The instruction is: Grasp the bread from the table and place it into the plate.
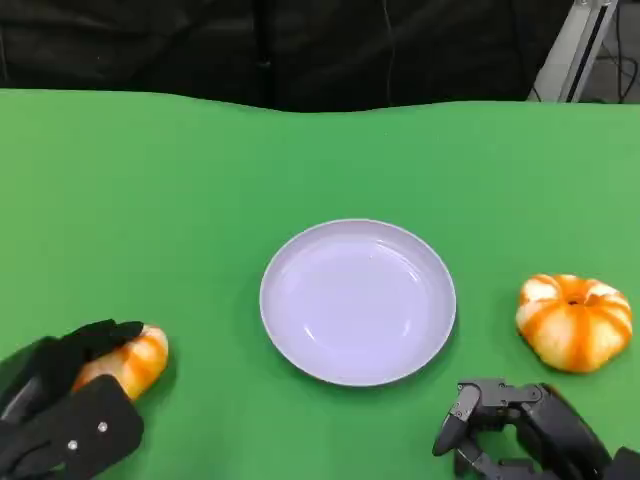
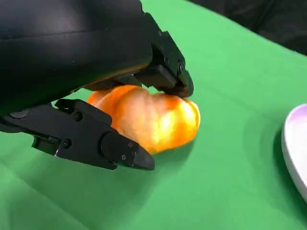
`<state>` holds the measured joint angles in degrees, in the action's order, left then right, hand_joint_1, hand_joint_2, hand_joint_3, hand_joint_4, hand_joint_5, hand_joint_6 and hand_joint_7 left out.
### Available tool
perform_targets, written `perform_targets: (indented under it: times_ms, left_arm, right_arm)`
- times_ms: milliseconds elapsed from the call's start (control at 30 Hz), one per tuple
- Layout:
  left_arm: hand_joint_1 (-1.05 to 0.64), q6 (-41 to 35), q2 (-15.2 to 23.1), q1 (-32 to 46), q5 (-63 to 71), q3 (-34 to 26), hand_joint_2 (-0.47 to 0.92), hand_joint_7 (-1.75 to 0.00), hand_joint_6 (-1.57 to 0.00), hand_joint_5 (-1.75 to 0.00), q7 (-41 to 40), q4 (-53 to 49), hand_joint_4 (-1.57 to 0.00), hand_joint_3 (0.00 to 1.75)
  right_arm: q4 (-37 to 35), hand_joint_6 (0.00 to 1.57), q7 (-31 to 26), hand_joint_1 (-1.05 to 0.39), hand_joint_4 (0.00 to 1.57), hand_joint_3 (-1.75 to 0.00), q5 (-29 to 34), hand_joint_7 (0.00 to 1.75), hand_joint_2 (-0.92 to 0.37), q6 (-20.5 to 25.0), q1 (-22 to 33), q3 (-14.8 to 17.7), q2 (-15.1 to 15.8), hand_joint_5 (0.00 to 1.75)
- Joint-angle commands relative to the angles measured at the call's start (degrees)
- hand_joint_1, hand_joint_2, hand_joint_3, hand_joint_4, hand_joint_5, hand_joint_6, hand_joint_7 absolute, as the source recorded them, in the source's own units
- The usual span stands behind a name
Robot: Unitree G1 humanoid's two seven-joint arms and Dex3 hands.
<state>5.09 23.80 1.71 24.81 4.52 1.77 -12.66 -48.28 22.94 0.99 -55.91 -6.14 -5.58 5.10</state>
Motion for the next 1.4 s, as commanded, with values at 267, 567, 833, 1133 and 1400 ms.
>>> perform_targets:
  times_ms: [267,567,833,1133,1400]
  left_arm:
    - [-0.19,0.75,-1.60,0.77,0.98,1.01,0.84,-1.40,-0.60,-1.63,-5.96,-1.78,-0.63,0.00]
    - [-0.15,3.00,-3.01,0.59,-0.13,0.58,0.83,-1.49,-0.59,-1.75,-8.59,-2.99,-0.62,0.00]
    - [-0.16,5.65,-3.28,0.31,0.23,0.67,0.82,-1.49,-0.58,-1.75,-10.90,-4.42,-0.61,0.00]
    - [-0.16,7.49,-3.59,0.95,-0.20,0.39,0.82,-1.45,-0.57,-1.74,-11.66,-3.31,-0.60,0.00]
    - [-0.14,10.15,-4.00,2.42,0.60,-0.04,0.83,-1.40,-0.59,-1.69,-13.80,-0.46,-0.61,0.00]
  right_arm:
    - [-0.25,0.84,0.97,-0.16,0.81,-0.87,-1.58,1.15,-0.66,0.01,0.54,0.63,0.80,1.47]
    - [-0.44,0.85,1.05,-0.15,0.81,-0.87,-1.55,1.15,-0.66,0.00,0.44,0.64,0.82,1.47]
    - [-0.75,0.85,1.09,-0.15,0.81,-0.86,-1.58,1.14,-0.66,-0.36,0.35,0.74,0.83,1.46]
    - [-0.90,0.85,0.94,-0.15,0.81,-0.85,-1.33,1.13,-0.67,-0.45,0.30,0.68,0.81,1.46]
    - [-0.46,0.85,1.06,-0.15,0.81,-0.85,-1.45,1.13,-0.67,0.10,0.55,0.58,0.72,1.46]
